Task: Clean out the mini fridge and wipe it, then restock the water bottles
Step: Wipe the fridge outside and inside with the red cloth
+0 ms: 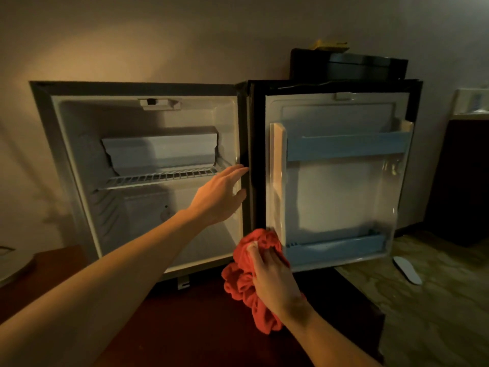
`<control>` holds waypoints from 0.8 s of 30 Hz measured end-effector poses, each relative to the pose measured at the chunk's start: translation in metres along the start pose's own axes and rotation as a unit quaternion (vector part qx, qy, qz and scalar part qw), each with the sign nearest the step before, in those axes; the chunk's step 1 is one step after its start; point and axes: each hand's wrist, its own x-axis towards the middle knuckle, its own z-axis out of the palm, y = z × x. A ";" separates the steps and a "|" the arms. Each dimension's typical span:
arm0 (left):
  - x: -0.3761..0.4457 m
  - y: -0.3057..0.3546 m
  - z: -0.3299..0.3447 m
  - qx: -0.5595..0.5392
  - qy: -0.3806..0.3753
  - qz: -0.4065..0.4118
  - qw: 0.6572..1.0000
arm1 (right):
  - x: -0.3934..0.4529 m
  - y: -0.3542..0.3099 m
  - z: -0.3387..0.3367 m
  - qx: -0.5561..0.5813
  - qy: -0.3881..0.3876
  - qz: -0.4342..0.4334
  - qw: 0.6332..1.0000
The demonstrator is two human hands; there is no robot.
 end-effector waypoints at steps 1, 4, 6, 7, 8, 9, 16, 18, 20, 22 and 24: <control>-0.003 0.000 0.000 0.006 -0.005 0.004 1.000 | -0.003 -0.001 0.003 0.037 -0.032 0.014 0.999; -0.010 -0.002 0.003 0.056 -0.022 0.020 0.998 | 0.005 -0.001 0.006 -0.027 0.026 0.013 0.999; -0.013 -0.005 0.006 0.101 -0.039 0.029 0.994 | 0.017 -0.004 -0.002 -0.058 0.064 0.013 0.996; -0.015 -0.006 0.009 0.123 -0.047 0.032 0.991 | 0.022 -0.007 -0.008 -0.040 0.062 0.027 0.997; -0.017 -0.007 0.012 0.145 -0.055 0.038 0.987 | 0.027 -0.011 -0.016 -0.013 0.045 0.046 0.998; -0.019 -0.007 0.015 0.169 -0.063 0.047 0.983 | 0.028 -0.013 -0.019 -0.008 0.037 0.058 0.998; -0.031 -0.008 0.038 0.198 -0.082 0.058 0.975 | -0.031 -0.006 0.020 0.103 0.050 0.082 0.990; -0.033 -0.008 0.040 0.194 -0.060 0.062 0.977 | -0.040 0.006 0.026 0.006 0.040 0.045 0.998; -0.034 -0.007 0.041 0.201 -0.034 0.073 0.976 | -0.037 -0.002 0.008 0.050 -0.026 0.075 0.996; -0.034 -0.005 0.040 0.219 -0.020 0.085 0.972 | -0.032 -0.013 -0.006 0.138 -0.030 0.109 0.984; -0.032 -0.006 0.038 0.235 -0.015 0.096 0.967 | -0.026 -0.019 -0.004 0.124 0.022 0.067 0.990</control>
